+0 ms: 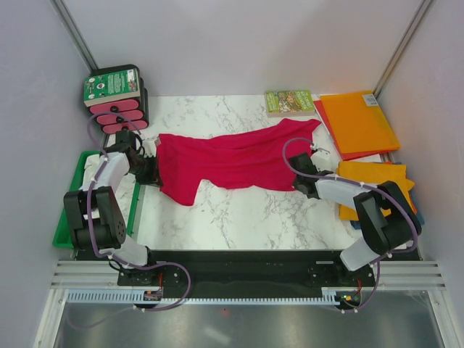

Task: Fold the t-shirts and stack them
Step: Flatten out the tshirt

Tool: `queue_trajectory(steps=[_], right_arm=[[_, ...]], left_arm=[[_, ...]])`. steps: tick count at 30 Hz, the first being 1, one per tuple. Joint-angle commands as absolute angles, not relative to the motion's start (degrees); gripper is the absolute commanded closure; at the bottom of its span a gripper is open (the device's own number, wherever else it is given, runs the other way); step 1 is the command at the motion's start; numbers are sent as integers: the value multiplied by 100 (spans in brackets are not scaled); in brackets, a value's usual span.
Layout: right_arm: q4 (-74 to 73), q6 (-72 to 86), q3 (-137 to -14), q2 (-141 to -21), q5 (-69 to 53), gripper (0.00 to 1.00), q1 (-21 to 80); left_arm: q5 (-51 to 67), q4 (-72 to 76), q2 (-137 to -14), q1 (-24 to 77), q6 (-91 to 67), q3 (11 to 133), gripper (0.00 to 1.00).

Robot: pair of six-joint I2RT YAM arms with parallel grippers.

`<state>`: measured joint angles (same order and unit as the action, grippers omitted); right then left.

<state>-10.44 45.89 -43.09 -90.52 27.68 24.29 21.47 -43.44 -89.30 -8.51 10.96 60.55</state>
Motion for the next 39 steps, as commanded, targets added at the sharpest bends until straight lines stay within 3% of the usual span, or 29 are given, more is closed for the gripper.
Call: queue_trajectory(steps=[1, 5, 9, 16, 21, 25, 28, 35, 39], right_arm=[[-1617, 4685, -3780, -8782, 2197, 100, 2478], [-1547, 4150, -3761, -7231, 2451, 100, 2636], [-2090, 3185, -4855, -6206, 2882, 100, 2654], [-2978, 2128, -7854, -6248, 3375, 100, 2654], [-3621, 2004, -9560, -6417, 2752, 100, 2654], [-4112, 1750, -10089, -6004, 2224, 100, 2663], [-4490, 1451, -10607, -5819, 2511, 100, 2741], [-4807, 1292, -11452, -5722, 2619, 100, 2804], [-5000, 1248, -11303, -5459, 2715, 100, 2804]], left_arm=[[2188, -4333, -8596, -835, 958, 6021, 98], [2390, -4342, -8061, -835, 1028, 6073, 98], [2601, -4429, -7122, -826, 976, 6554, 98], [2962, -4649, -6452, -835, 466, 8119, 98], [2786, -5009, -6092, -844, 378, 9323, 98], [2638, -5159, -5222, -844, 422, 9702, 98], [2322, -5290, -4747, -844, 413, 10167, 98], [2048, -5879, -4878, -826, 264, 12423, 98], [2065, -6029, -4747, -835, 228, 12990, 98]])
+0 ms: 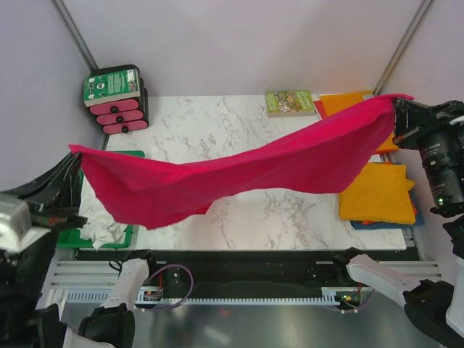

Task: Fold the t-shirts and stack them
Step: Flatten out the tshirt

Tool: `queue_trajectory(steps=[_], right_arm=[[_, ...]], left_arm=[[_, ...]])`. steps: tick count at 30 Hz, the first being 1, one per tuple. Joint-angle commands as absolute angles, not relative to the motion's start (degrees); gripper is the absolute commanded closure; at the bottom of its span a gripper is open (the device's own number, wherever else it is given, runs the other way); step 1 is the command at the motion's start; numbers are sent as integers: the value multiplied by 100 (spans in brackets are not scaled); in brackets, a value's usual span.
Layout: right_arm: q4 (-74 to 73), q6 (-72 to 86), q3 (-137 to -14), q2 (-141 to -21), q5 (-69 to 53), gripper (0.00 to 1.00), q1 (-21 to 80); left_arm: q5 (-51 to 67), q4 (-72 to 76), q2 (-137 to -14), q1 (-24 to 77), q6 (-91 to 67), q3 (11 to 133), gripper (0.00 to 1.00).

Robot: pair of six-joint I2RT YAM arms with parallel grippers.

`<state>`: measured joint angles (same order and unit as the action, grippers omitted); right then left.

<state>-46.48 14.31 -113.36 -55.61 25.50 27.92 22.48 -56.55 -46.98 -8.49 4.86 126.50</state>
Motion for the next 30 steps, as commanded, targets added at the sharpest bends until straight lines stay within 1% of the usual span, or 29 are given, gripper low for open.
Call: queue_trajectory(steps=[1, 3, 6, 9, 12, 13, 14, 16, 17, 18, 20, 21, 23, 25, 26, 30], right_arm=[[-5036, 1239, -11259, -5415, 2768, 100, 2804], [-5054, 1222, -11014, -5344, 3031, 100, 2804], [-4923, 1230, -10487, -5431, 3373, 100, 2804], [-4545, 1301, -9812, -5730, 3673, 100, 2804], [-3860, 1100, -9484, -6238, 3928, 100, 2795], [-3702, 1046, -9527, -6658, 3972, 100, 2769], [-3465, 1020, -9623, -6897, 3920, 100, 2664], [-3332, 949, -10228, -7615, 3929, 100, 2602], [-3340, 914, -10552, -7829, 3937, 100, 2593], [-3357, 871, -11226, -7988, 3807, 100, 2610], [-3366, 835, -11757, -8226, 3683, 100, 2654], [-3358, 800, -12038, -8227, 3657, 100, 2698], [-3366, 660, -12050, -8087, 3744, 100, 2951], [-3419, 624, -11735, -7798, 3875, 100, 3049], [-3471, 641, -11394, -7674, 3911, 100, 3085], [-3507, 764, -10480, -6840, 3868, 100, 3103]], left_arm=[[2065, -6047, -4694, -835, 220, 12947, 98], [2074, -6091, -4623, -844, 237, 12780, 98], [2065, -6056, -4745, -835, 316, 12078, 98], [2197, -5810, -5473, -835, 509, 11384, 98], [2031, -5196, -6291, -844, 606, 11293, 98], [2004, -5046, -6537, -844, 624, 11398, 98], [1899, -4871, -6835, -844, 581, 11808, 98], [1846, -4895, -7775, -835, 502, 12564, 98], [1837, -4922, -8048, -835, 414, 13438, 98], [1846, -5009, -8529, -835, 352, 13900, 98], [1916, -5027, -8744, -835, 255, 14831, 98], [1916, -4940, -8754, -835, 246, 14932, 98], [1872, -4878, -8474, -835, 263, 14706, 98], [1872, -4887, -7958, -835, 246, 14293, 98], [1924, -4869, -7745, -826, 229, 13734, 98], [1969, -4843, -6673, -835, 202, 12553, 98]])
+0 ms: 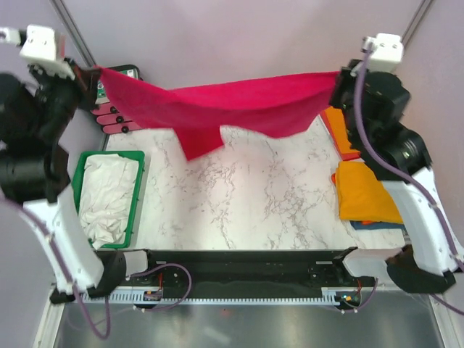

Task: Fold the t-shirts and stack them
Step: Flatten out the tshirt

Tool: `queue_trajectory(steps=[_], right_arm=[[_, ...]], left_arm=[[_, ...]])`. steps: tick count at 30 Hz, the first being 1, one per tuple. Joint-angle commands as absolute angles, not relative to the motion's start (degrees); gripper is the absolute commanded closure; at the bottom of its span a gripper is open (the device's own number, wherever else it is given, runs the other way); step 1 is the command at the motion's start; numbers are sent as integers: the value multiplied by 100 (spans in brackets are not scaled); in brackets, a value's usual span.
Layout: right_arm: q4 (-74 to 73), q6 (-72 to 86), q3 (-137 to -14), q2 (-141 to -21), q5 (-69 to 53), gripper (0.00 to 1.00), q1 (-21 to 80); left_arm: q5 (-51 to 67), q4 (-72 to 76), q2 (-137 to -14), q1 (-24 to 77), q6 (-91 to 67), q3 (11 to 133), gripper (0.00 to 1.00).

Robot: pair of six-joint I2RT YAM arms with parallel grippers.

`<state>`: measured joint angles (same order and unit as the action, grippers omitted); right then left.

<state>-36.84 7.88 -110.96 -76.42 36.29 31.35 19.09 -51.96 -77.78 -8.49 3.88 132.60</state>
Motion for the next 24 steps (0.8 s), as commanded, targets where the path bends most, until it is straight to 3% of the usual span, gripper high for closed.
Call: queue_trajectory(steps=[1, 9, 18, 24], right_arm=[[-3594, 799, -10337, -6507, 3815, 100, 3111], [-4271, 765, -10203, -5423, 3709, 100, 3120], [-4570, 905, -11311, -5423, 3692, 100, 3129], [-4212, 976, -10505, -5537, 3919, 100, 3129]], left_arm=[[1960, -4860, -6462, -826, 202, 12377, 98], [1741, -5686, -4862, -817, 387, 12181, 98], [993, -5915, -4755, -607, 501, 12832, 98], [1124, -5634, -4991, -563, 483, 12139, 98]])
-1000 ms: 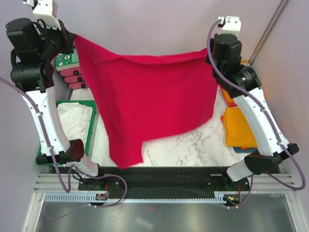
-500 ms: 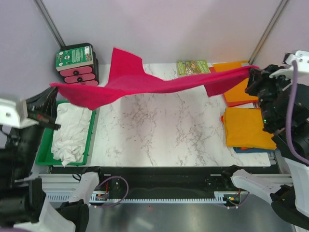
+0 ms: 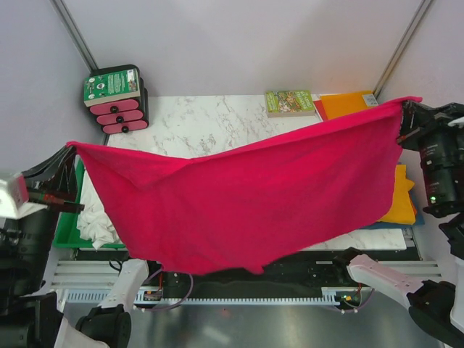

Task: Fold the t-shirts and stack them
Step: Flatten out the tshirt

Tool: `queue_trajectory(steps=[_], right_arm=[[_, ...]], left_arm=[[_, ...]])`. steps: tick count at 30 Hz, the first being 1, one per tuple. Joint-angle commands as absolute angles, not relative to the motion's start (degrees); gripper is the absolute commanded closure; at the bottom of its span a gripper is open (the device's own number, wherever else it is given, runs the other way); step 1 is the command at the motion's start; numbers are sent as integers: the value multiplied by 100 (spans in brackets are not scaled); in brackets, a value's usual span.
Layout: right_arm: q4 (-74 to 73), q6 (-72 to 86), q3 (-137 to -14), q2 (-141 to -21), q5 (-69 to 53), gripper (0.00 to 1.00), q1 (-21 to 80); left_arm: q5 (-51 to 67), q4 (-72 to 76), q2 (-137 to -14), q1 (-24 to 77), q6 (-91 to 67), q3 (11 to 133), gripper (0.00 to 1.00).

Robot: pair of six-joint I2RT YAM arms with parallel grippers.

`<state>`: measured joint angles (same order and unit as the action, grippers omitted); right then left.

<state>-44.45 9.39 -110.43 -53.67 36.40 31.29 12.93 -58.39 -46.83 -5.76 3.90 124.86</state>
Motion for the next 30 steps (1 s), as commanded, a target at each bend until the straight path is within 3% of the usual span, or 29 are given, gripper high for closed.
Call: queue_trajectory(steps=[1, 8, 15, 18, 24, 30], right_arm=[[-4079, 984, -10042, -5537, 4007, 100, 3129], [-2937, 1195, -8351, -6230, 3782, 100, 2901], [-1523, 1828, -7646, -8178, 3129, 100, 2110], [-1354, 1854, -8023, -8987, 3112, 100, 1934], [-1327, 1934, -9122, -10316, 2927, 100, 1468], [-1257, 1924, -9597, -11020, 2953, 100, 1258]], left_arm=[[1221, -5442, -5044, -554, 483, 11877, 98], [1652, -4108, -5791, -562, 606, 10075, 98], [1601, -2578, -7625, -536, 703, 8798, 98], [1469, -2207, -8294, -492, 782, 9025, 98], [1214, -2171, -10141, -369, 773, 10658, 98], [1012, -2224, -11275, -211, 782, 11617, 98]])
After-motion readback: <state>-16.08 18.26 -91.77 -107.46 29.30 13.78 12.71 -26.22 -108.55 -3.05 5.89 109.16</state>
